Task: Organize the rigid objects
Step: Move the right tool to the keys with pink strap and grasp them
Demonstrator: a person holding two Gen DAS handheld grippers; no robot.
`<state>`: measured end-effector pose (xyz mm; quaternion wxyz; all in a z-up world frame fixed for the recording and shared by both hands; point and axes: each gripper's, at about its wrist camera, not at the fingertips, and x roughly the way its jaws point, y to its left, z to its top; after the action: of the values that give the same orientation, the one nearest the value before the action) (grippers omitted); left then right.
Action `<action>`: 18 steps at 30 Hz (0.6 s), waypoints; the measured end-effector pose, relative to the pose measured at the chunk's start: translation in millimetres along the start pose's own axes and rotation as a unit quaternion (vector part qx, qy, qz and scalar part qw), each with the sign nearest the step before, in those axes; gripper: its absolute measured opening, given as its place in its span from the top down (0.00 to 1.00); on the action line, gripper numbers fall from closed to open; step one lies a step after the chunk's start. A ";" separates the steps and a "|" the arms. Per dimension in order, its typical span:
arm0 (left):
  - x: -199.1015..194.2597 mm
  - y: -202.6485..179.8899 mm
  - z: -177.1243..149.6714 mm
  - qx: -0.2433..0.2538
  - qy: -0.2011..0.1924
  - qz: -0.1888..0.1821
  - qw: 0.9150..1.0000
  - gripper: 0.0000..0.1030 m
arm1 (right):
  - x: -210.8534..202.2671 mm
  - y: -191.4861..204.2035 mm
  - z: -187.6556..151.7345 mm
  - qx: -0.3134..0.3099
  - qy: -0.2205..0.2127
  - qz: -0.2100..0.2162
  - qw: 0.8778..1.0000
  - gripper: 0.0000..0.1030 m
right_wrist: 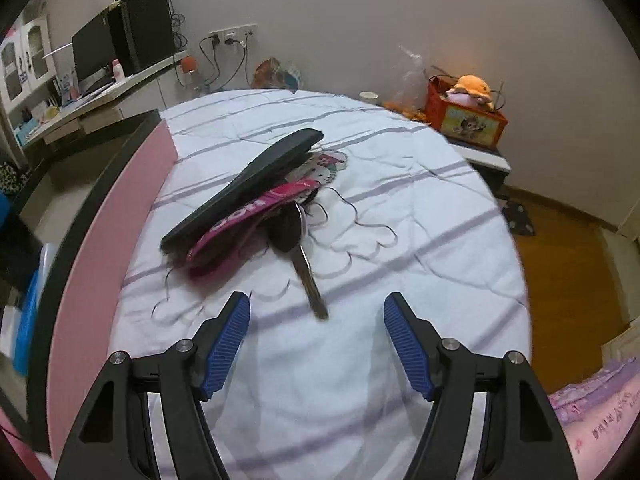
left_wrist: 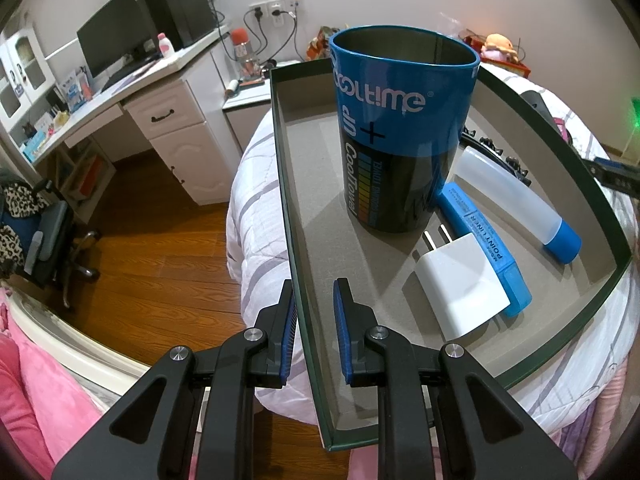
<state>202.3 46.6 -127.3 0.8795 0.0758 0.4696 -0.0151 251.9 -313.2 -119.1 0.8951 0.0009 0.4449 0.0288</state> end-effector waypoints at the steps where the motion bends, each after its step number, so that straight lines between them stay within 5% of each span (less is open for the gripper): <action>1: 0.0 -0.3 0.1 0.000 0.000 0.001 1.000 0.84 | 5.1 -1.0 3.8 0.000 0.000 0.007 1.000 0.31; 8: -0.7 -3.6 1.0 0.003 0.001 0.005 1.000 0.84 | 17.8 1.8 24.3 -0.029 -0.005 0.008 1.000 0.32; 9: -0.6 -3.7 1.3 0.003 0.000 0.005 1.000 0.84 | 19.6 1.9 25.4 -0.031 -0.006 0.017 0.999 0.37; 10: -0.6 -3.7 1.4 0.003 0.000 0.004 1.000 0.84 | 22.5 0.9 25.9 -0.030 -0.002 0.030 0.999 0.56; 12: -0.7 -3.8 1.4 0.003 0.000 0.005 1.000 0.84 | 21.9 -0.7 24.9 -0.030 0.000 0.038 0.999 0.67; 14: -0.6 -3.7 1.4 0.003 0.001 0.005 1.000 0.84 | 18.0 -3.1 22.0 -0.026 0.005 0.064 0.998 0.90; 18: -0.6 -3.8 1.6 0.003 0.000 0.004 1.000 0.84 | 3.2 -6.7 6.4 -0.018 0.010 0.125 0.992 0.95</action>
<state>202.9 42.5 -126.4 0.8792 0.0805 0.4694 -0.0126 259.3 -319.6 -118.1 0.8801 0.0399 0.4493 0.1482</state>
